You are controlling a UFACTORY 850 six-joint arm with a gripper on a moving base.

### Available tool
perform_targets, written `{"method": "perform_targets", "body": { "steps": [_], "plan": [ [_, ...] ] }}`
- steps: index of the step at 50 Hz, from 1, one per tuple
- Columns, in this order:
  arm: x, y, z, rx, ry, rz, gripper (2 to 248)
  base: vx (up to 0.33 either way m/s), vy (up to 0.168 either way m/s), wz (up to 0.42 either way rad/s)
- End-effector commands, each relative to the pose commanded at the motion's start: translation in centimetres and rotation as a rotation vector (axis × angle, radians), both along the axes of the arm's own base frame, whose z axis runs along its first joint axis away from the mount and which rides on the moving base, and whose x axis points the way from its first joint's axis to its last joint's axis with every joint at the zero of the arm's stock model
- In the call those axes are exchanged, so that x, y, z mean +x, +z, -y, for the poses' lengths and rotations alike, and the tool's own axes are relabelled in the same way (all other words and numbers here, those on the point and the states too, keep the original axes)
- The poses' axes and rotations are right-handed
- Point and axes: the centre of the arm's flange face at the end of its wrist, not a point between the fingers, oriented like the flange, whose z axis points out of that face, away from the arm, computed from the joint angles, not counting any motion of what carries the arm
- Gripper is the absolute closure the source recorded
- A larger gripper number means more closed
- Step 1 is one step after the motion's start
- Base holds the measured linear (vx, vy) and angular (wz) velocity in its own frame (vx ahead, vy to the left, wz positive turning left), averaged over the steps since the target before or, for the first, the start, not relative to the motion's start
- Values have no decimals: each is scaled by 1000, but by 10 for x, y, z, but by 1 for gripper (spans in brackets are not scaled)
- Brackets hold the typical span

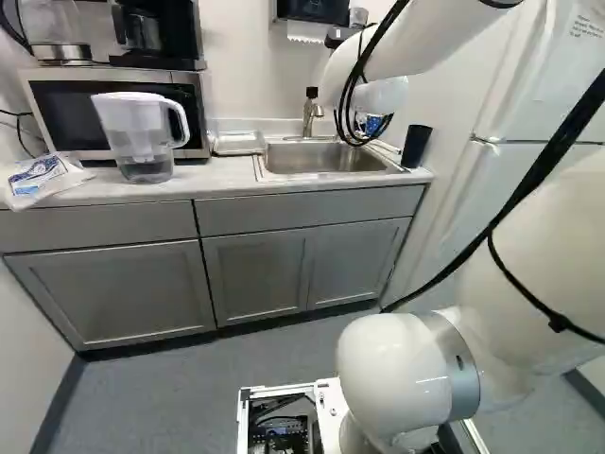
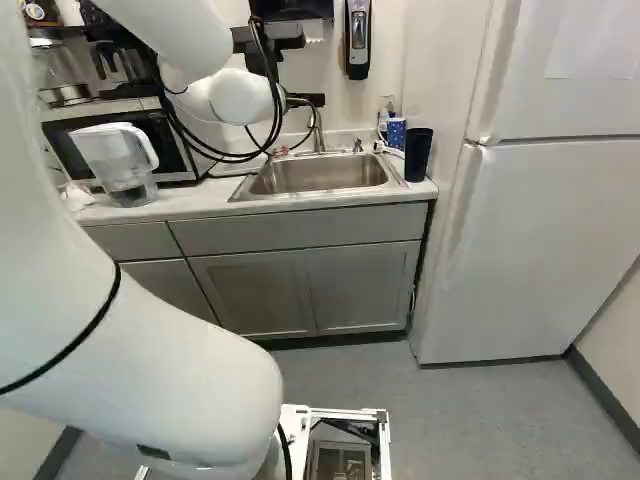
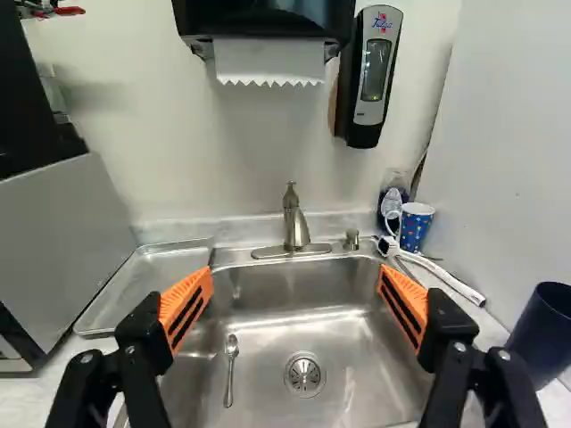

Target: Rinse the cup and place it in the tray

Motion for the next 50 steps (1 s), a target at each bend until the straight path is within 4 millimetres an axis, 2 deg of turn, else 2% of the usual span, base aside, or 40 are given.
{"method": "perform_targets", "body": {
  "steps": [50],
  "plan": [
    [0, 0, 0, 0, 0, 0, 3, 100, 0, -17]
  ]
}}
